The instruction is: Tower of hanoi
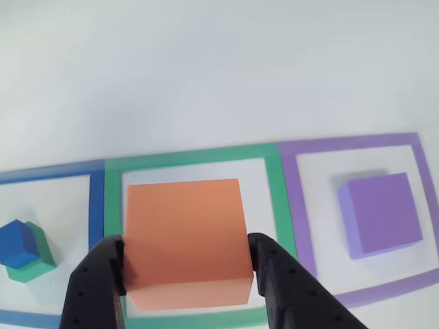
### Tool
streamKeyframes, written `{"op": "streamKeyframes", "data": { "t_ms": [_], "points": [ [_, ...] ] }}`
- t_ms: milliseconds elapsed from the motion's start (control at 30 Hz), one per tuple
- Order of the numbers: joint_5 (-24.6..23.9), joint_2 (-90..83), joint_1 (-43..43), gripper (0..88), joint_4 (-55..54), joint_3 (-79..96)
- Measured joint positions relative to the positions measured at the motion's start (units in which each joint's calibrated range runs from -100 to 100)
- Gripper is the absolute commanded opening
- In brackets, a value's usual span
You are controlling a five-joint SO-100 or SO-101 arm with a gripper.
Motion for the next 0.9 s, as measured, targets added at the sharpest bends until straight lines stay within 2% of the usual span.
{"op": "streamKeyframes", "data": {
  "t_ms": [233, 500, 733, 900],
  "points": [
    [0.00, 7.72, 0.19, 14.2, -27.86, 19.78],
    [-0.20, 24.77, 0.68, 14.2, -57.14, 28.47],
    [-0.20, 38.37, 0.78, 14.6, -74.48, 28.73],
    [-0.20, 47.19, 0.78, 15.0, -82.23, 28.04]
  ]
}}
